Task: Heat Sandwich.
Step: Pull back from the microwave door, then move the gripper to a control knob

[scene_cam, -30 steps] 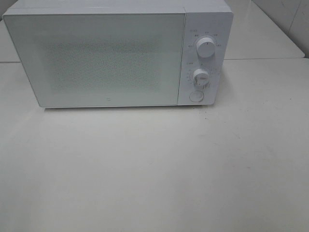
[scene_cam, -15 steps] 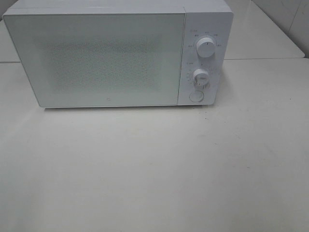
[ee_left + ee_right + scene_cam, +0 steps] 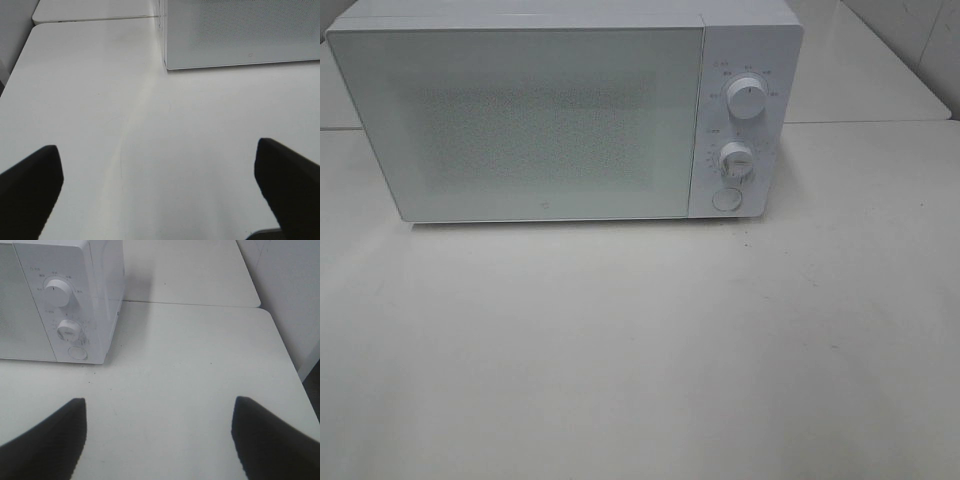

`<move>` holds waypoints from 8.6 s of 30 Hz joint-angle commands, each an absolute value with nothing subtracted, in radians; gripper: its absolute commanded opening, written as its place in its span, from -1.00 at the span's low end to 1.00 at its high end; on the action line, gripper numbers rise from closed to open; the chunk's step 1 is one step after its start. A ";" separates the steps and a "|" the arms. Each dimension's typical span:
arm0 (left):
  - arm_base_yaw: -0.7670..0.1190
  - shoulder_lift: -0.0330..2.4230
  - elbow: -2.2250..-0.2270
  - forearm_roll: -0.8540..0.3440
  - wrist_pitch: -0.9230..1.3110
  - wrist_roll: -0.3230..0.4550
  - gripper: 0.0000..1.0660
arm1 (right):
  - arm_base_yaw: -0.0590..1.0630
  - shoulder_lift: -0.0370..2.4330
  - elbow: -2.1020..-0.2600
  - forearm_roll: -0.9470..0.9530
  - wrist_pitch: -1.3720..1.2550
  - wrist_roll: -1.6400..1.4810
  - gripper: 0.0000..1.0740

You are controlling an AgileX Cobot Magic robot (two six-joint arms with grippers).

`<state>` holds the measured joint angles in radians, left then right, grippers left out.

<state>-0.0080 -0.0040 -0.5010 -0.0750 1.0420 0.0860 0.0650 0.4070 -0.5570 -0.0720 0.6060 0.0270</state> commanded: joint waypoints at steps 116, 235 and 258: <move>-0.006 -0.030 -0.498 -0.083 1.027 0.087 0.94 | 0.756 1.769 -0.422 0.741 -1.285 -0.226 0.42; -0.006 -0.030 -0.498 -0.083 1.027 0.087 0.94 | 0.596 2.066 -0.769 0.692 -1.187 1.230 -0.77; -0.006 -0.030 -0.498 -0.083 1.027 0.087 0.94 | 0.593 2.066 -0.769 0.677 -1.187 1.383 -0.73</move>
<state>-0.0080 -0.0040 -0.5010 -0.0750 1.0420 0.0860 0.6020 2.0710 -0.7620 0.6760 -1.1700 1.3830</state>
